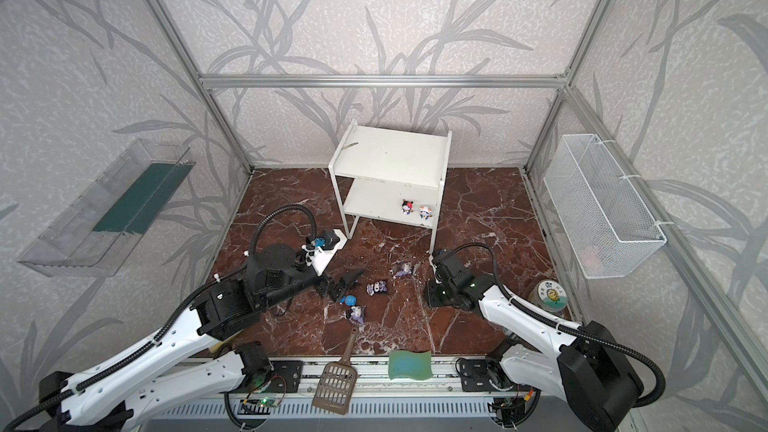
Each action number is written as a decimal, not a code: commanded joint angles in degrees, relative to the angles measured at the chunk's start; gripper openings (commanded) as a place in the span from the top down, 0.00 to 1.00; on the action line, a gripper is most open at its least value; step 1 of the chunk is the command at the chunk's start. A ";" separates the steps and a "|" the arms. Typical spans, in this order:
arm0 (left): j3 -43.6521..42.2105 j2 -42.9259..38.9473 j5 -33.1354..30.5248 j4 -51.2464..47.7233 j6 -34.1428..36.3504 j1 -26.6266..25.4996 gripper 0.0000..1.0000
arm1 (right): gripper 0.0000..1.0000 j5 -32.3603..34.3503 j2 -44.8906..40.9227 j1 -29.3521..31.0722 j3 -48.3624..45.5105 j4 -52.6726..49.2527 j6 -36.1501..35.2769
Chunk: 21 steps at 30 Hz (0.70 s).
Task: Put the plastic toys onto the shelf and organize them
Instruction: 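Lower the right gripper over the gray-hat Doraemon figure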
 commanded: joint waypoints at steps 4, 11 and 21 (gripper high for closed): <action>-0.30 -0.56 0.88 0.18 -1.20 -0.20 0.01 | 0.61 6.38 -3.66 -0.08 0.33 -0.66 1.47; -0.56 -1.35 0.59 -0.31 -1.71 -0.24 0.01 | 0.70 5.74 4.81 -3.82 3.30 2.02 -1.64; -1.09 -4.24 -0.46 -1.90 -2.74 -0.24 0.01 | 0.76 7.96 16.86 -4.85 8.20 -0.95 -3.69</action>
